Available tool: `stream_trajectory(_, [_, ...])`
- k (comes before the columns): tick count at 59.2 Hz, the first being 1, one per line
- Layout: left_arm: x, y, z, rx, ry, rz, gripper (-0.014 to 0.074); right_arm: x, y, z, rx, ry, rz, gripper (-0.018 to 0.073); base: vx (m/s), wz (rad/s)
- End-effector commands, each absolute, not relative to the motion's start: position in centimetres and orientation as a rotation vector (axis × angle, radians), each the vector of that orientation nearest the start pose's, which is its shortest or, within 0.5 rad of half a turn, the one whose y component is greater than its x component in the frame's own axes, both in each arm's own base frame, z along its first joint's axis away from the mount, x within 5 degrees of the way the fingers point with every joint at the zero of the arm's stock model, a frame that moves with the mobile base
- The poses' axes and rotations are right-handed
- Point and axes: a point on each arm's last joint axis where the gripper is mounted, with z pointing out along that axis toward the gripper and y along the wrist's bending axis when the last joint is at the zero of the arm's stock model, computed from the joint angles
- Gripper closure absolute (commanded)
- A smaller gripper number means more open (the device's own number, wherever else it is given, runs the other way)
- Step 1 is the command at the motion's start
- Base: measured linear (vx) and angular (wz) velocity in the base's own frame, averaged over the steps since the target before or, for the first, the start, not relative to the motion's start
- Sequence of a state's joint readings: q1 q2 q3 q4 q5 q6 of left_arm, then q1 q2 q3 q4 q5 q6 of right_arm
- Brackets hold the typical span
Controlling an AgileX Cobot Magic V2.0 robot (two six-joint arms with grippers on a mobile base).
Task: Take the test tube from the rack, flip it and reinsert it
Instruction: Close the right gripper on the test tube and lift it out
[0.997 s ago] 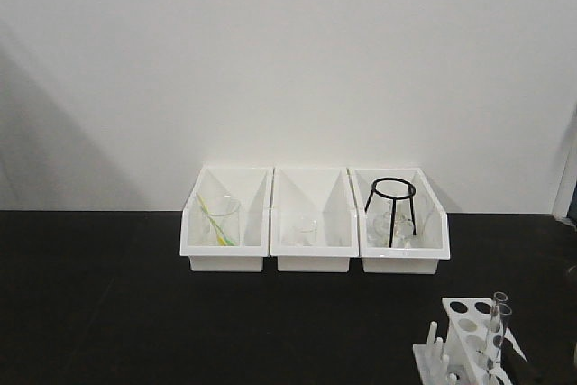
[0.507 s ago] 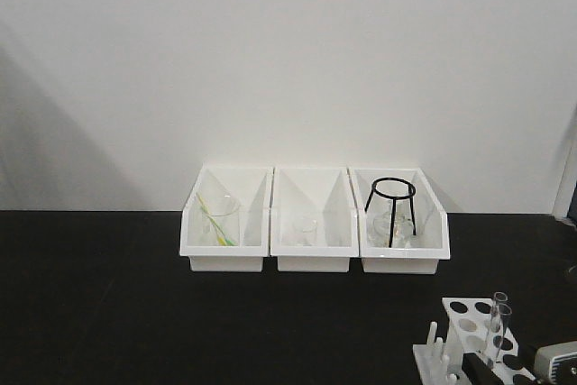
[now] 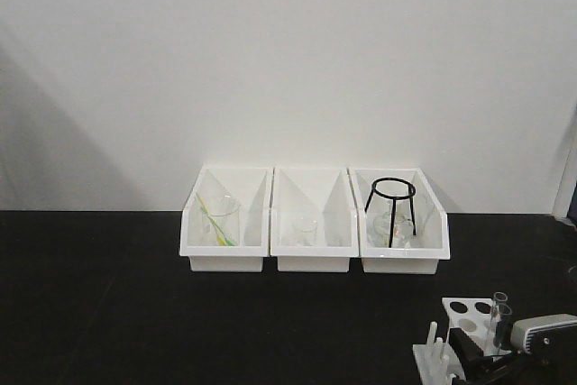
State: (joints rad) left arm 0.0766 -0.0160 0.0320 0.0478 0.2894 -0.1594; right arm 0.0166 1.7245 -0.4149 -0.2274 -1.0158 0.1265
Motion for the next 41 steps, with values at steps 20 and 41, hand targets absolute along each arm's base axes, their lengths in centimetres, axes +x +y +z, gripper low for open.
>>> stream_trajectory(20, [5.5,0.5,18.6,-0.164,1.683,-0.028,0.0603,28.6,2.2,16.9,-0.157,1.633,0.190,0.0305,0.00,0.00])
stream_trajectory(41, [5.5,0.5,18.6,-0.164,1.683,-0.028,0.0603,27.9,2.5,19.1,-0.205,1.597,0.188,0.0456,0.00,0.00])
